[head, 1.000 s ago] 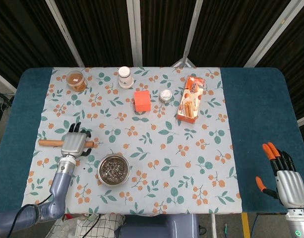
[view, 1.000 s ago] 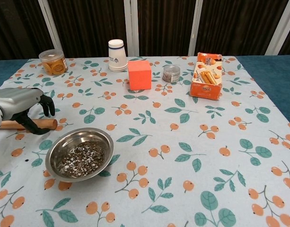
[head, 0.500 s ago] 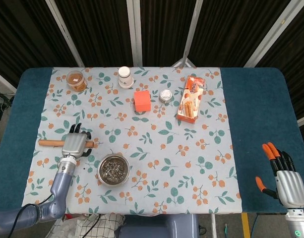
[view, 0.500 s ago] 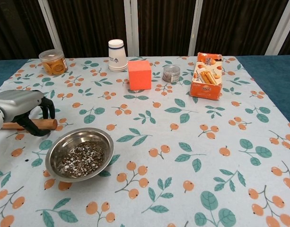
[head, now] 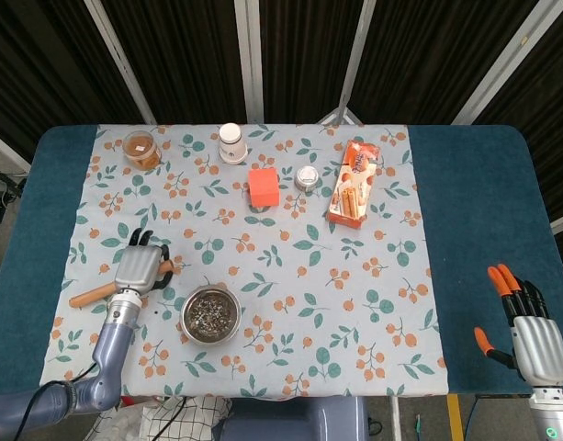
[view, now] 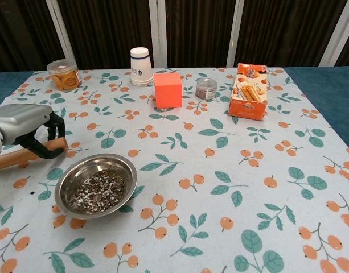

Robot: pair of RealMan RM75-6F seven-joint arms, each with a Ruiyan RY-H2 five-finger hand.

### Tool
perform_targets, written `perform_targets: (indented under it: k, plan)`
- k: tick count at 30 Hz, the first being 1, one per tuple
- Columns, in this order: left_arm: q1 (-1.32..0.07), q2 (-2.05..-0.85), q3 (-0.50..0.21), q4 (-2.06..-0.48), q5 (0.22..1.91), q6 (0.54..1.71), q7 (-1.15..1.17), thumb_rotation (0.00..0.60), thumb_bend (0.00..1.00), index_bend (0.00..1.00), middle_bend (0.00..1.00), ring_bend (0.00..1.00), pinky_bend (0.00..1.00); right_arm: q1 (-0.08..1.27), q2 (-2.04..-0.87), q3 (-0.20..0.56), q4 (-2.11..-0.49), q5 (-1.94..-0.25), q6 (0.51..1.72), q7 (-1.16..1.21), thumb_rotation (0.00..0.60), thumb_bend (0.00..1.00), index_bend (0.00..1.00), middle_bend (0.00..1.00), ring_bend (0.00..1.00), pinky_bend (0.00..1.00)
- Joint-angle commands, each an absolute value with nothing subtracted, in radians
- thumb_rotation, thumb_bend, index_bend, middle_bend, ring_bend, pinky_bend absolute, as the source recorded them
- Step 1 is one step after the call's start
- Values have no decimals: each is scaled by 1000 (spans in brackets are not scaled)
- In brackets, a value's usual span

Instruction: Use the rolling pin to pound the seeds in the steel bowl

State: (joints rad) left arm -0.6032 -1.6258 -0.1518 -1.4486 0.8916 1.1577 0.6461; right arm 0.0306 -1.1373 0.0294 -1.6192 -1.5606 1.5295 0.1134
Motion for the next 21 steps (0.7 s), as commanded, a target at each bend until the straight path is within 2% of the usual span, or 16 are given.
perform_targets:
  k: [1, 11, 15, 21]
  plan:
    - [-586, -1597, -162, -1484, 936, 1185, 588, 600, 674, 617, 655, 129, 0, 31, -1138, 30, -1620, -1560, 1529, 110, 600, 367, 0, 0, 0, 0]
    - [-541, -1501, -224, -1661, 1110, 1271, 334, 600, 675, 638, 678, 168, 8, 31, -1138, 33, -1623, -1554, 1526, 111, 600, 367, 0, 0, 0, 0]
    - [-518, -1476, -233, -1738, 1198, 1309, 214, 600, 675, 659, 700, 206, 54, 31, -1137, 32, -1625, -1555, 1525, 112, 600, 367, 0, 0, 0, 0]
    - [-500, -1495, -225, -1758, 1301, 1359, 111, 600, 674, 665, 706, 249, 163, 31, -1136, 33, -1626, -1552, 1525, 113, 600, 367, 0, 0, 0, 0]
